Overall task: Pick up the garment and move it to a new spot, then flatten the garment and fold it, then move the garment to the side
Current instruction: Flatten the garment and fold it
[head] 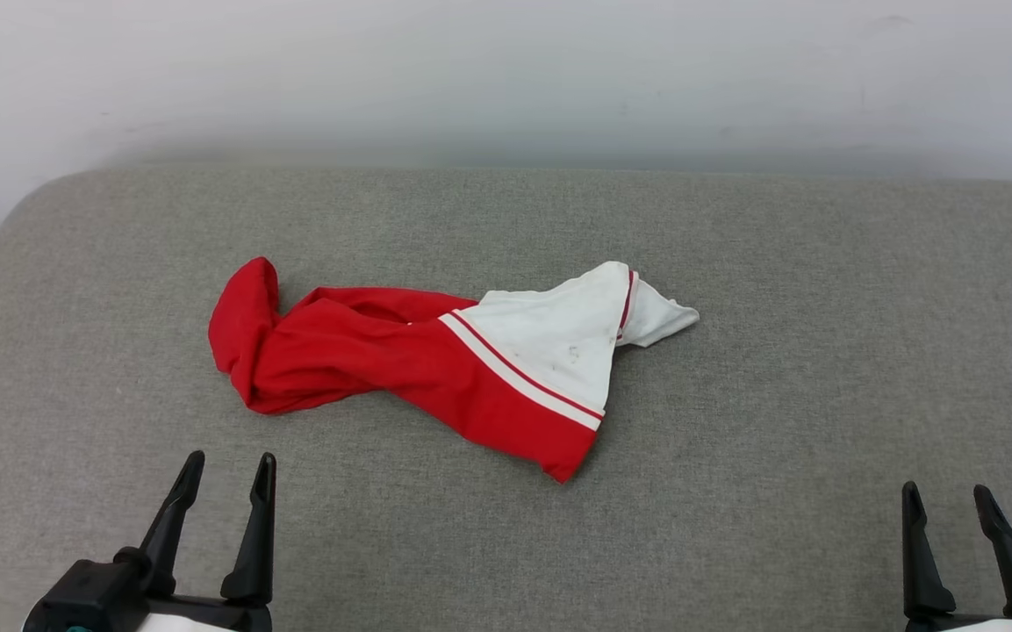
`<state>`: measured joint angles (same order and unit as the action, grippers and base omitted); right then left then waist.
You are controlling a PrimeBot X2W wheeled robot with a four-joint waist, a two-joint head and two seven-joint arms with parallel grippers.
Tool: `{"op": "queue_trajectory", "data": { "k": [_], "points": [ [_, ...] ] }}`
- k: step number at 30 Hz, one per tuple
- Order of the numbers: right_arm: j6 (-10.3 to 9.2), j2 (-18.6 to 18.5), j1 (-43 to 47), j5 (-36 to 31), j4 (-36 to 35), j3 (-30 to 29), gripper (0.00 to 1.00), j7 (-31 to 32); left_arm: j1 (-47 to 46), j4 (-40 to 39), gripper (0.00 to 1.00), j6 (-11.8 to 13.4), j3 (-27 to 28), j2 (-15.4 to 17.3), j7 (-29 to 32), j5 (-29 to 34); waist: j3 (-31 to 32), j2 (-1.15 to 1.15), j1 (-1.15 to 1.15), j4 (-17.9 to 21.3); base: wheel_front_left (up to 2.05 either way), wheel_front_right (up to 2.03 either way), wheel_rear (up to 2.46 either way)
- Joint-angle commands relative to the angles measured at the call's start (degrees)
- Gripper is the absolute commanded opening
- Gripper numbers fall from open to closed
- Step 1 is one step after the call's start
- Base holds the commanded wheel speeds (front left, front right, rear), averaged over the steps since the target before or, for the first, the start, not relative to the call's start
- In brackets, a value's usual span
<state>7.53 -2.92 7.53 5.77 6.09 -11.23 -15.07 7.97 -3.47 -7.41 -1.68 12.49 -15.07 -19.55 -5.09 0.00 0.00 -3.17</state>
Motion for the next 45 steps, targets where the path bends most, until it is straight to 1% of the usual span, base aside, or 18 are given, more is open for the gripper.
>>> {"op": "queue_trajectory", "data": {
  "k": [1,6,8,10,12,15,16,19,20,21,22,24,25,29,31,35,40,45],
  "points": [
    [-0.08,0.04,-0.15,-0.06,0.12,0.12,1.00,-0.14,0.02,0.44,1.00,-0.12,-0.05,-0.08,-0.11,0.04,-0.06,0.00,0.00,0.27,0.00,0.00,0.00],
    [-0.08,0.03,-0.57,0.31,0.66,0.42,1.00,-0.14,-1.35,0.76,1.00,-0.12,-1.12,1.26,-0.11,0.60,-0.34,0.00,0.00,1.25,0.00,0.00,0.00],
    [-0.08,0.02,-1.05,0.67,0.83,0.18,1.00,-0.15,-3.04,2.18,1.00,-0.13,-2.95,3.13,-0.12,1.59,-0.66,0.00,0.00,2.20,0.00,0.00,0.00],
    [-0.07,0.05,-1.10,0.72,0.98,0.26,1.00,-0.14,-3.73,3.18,1.00,-0.13,-3.99,3.41,-0.11,0.83,-0.78,0.00,0.00,2.55,0.00,0.00,0.00],
    [-0.08,0.04,-1.48,0.82,1.12,0.00,1.00,-0.15,-6.72,4.37,1.00,-0.13,-6.69,5.62,0.61,-0.30,-1.03,0.00,0.00,3.28,0.00,0.00,0.00],
    [-0.07,0.04,-2.01,1.19,1.42,0.11,1.00,-0.14,-12.02,6.26,1.00,-0.06,-10.15,8.77,5.14,-3.05,-1.44,0.00,0.00,4.61,0.00,0.00,0.00],
    [-0.07,0.06,-2.09,1.27,1.64,0.19,1.00,-0.15,-13.81,6.79,1.00,-0.06,-10.97,9.27,6.88,-4.90,-1.59,0.00,0.00,5.11,0.00,0.00,0.00],
    [-0.08,0.05,-2.76,1.87,2.09,0.04,1.00,-0.15,-19.91,8.68,1.00,-0.06,-13.81,12.41,12.90,-8.90,-2.03,0.00,0.00,6.57,0.00,0.00,0.00],
    [-0.07,0.05,-3.03,1.97,2.09,0.18,1.00,-0.15,-22.08,9.33,1.00,-0.06,-14.48,12.79,14.88,-11.50,-2.26,0.00,0.00,7.02,0.00,0.00,0.00],
    [-0.07,0.05,-3.20,2.15,2.19,0.35,1.00,-0.15,-24.07,10.60,1.00,-0.06,-15.28,14.05,17.35,-12.88,-2.49,0.00,0.00,7.45,0.00,0.00,0.00],
    [-0.06,0.05,-3.31,2.36,2.39,0.51,1.00,-0.15,-27.48,13.10,1.00,-0.06,-17.90,15.25,22.75,-17.90,-2.88,0.00,0.00,8.30,0.00,0.00,0.00],
    [-0.07,0.05,-3.68,2.67,2.79,0.60,1.00,-0.15,-31.30,14.92,1.00,-0.11,-20.71,16.67,28.61,-23.32,-3.45,0.00,0.00,9.15,0.00,0.00,0.00],
    [-0.07,0.05,-3.68,2.67,2.79,0.60,1.00,-0.15,-31.30,14.92,1.00,-0.11,-20.71,16.67,28.61,-23.32,-3.45,0.00,0.00,9.15,0.00,0.00,0.00],
    [-0.06,0.07,-4.83,3.24,2.87,1.15,1.00,-0.15,-36.94,18.56,1.00,-0.07,-24.14,18.35,39.81,-34.62,-5.15,0.00,0.00,10.54,0.00,0.00,0.00],
    [-0.08,0.04,-5.38,3.54,2.99,1.30,1.00,-0.14,-40.48,20.50,1.00,-0.06,-25.43,20.60,42.93,-35.54,-6.04,0.00,0.00,11.36,0.00,0.00,0.00],
    [-0.08,0.04,-6.39,4.24,3.08,1.55,1.00,-0.14,-44.80,23.35,1.00,-0.12,-30.07,23.47,43.65,-34.76,-7.76,0.00,0.00,12.69,0.00,0.00,0.00],
    [-0.07,0.05,-7.44,4.72,3.21,1.53,1.00,-0.14,-49.62,24.54,1.00,-0.06,-38.43,27.39,43.57,-34.36,-9.62,0.00,0.00,13.70,0.00,0.00,0.00],
    [-0.07,0.06,-8.04,4.73,3.14,1.43,1.00,-0.15,-53.82,26.97,1.00,-0.07,-43.86,28.78,41.92,-36.40,-10.90,0.00,0.00,14.20,0.00,0.00,0.00]
  ]
}}
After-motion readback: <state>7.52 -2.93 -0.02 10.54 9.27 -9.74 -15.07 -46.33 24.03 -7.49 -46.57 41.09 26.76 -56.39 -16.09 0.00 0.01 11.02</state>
